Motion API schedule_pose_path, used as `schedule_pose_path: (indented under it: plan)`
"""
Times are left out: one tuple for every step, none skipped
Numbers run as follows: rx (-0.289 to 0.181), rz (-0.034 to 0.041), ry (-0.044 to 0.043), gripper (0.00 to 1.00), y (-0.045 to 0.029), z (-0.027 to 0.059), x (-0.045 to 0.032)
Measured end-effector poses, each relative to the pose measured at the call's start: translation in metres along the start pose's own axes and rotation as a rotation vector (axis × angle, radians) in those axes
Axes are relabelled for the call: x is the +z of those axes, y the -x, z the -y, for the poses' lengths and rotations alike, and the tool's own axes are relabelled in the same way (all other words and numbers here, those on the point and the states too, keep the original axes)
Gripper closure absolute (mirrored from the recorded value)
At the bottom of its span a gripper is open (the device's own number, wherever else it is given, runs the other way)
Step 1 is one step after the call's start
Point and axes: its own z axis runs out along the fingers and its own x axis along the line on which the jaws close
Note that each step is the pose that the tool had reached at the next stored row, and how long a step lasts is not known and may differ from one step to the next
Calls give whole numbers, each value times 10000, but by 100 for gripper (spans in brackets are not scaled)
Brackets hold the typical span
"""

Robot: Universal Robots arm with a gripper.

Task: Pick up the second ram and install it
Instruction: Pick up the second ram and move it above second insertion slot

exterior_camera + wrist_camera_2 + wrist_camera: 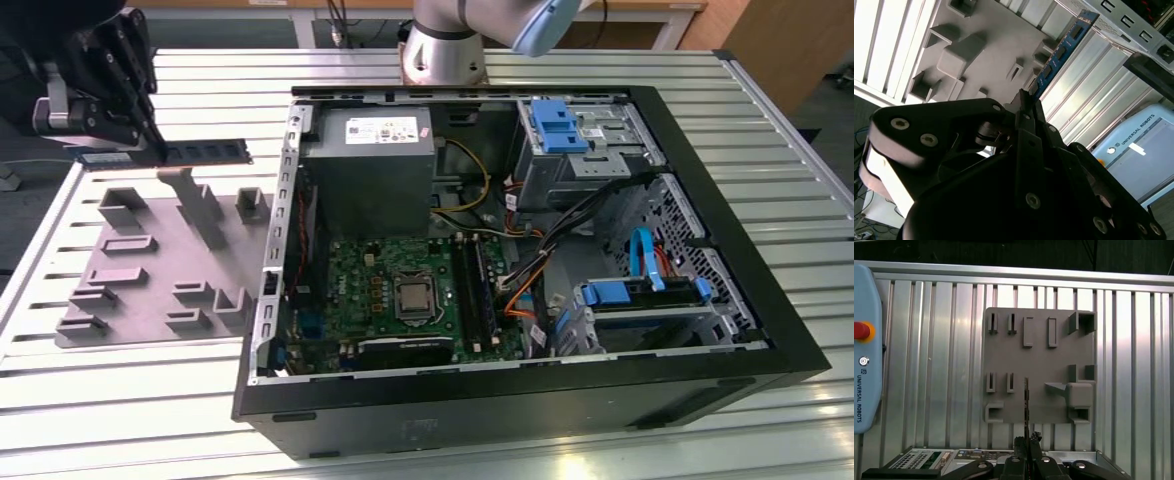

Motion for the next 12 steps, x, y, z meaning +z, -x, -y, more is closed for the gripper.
schedule_pose_path:
  plan:
    - [0,0,0,86,0,5,0]
    - [1,-1,1,86,0,11,-1]
    - [0,0,1,86,0,18,-1]
    - [0,0,0,86,0,24,-1]
    - [0,0,0,86,0,30,-1]
    - [0,0,0,86,0,37,-2]
    - [1,0,1,86,0,43,-2]
    - [1,0,0,86,0,50,-2]
    - [0,0,0,86,-1,56,-2]
    - [0,0,1,86,-1,62,-3]
    - [1,0,0,86,-1,69,-3]
    - [1,0,0,86,-1,76,-3]
